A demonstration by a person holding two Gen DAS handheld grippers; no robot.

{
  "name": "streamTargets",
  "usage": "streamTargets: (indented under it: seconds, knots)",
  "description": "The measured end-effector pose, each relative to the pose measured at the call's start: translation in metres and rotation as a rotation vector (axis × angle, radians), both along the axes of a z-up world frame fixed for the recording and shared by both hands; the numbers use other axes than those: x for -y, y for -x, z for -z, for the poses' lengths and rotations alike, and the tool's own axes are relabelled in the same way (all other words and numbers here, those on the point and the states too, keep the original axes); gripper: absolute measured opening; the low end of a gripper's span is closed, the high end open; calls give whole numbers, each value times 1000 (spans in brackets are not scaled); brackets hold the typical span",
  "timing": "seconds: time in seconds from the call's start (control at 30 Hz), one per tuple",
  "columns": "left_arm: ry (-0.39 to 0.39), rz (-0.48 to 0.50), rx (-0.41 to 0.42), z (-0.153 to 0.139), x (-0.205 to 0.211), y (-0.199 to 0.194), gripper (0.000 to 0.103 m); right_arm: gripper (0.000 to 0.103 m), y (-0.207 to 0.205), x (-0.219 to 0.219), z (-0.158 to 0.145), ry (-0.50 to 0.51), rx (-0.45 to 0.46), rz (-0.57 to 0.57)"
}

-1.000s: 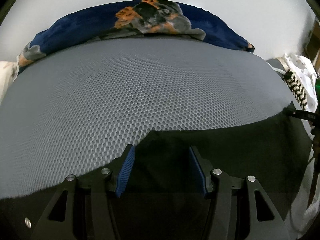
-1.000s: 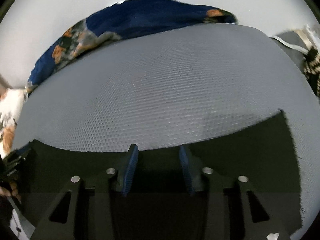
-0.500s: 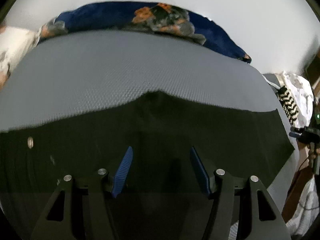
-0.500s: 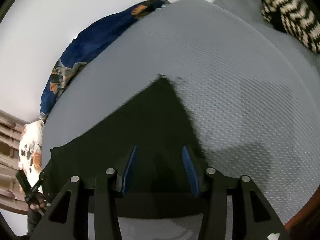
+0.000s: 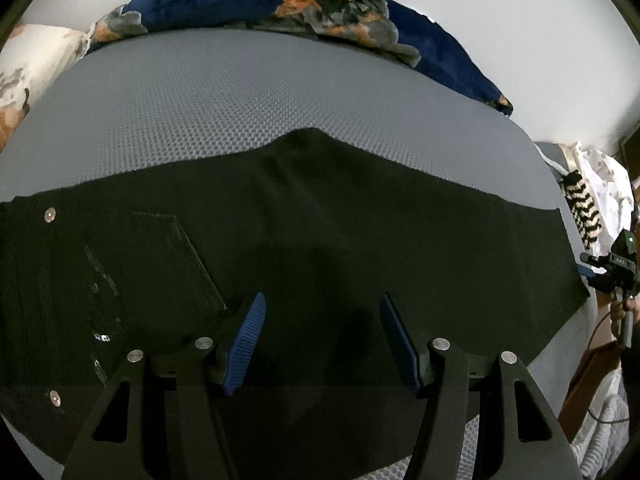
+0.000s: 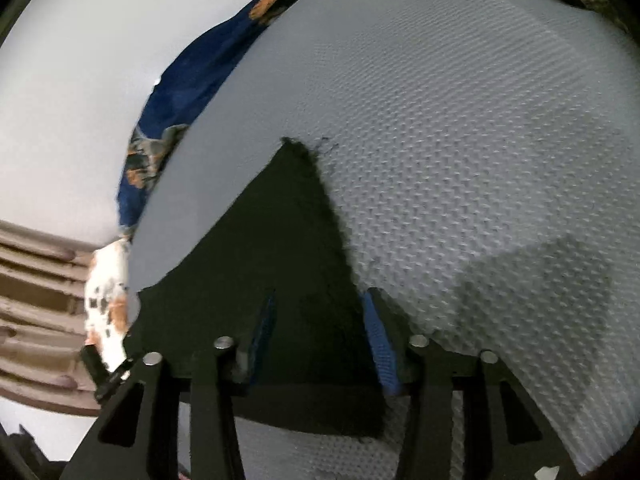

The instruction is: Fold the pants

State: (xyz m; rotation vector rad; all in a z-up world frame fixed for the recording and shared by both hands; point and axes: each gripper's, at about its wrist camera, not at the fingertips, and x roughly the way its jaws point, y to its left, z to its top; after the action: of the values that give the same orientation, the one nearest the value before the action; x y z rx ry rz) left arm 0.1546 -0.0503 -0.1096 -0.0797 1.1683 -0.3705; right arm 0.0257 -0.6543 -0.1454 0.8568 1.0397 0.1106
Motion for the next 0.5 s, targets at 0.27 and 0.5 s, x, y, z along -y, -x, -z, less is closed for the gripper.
streamTargets:
  seconds: [0.27, 0.5]
  knots:
    - [-7, -10, 6, 0, 2, 0, 61, 13, -20, -14, 7, -13, -9, -41]
    - [-4, 4, 25, -3, 0, 0, 61, 10, -17, -48, -32, 21, 42, -3]
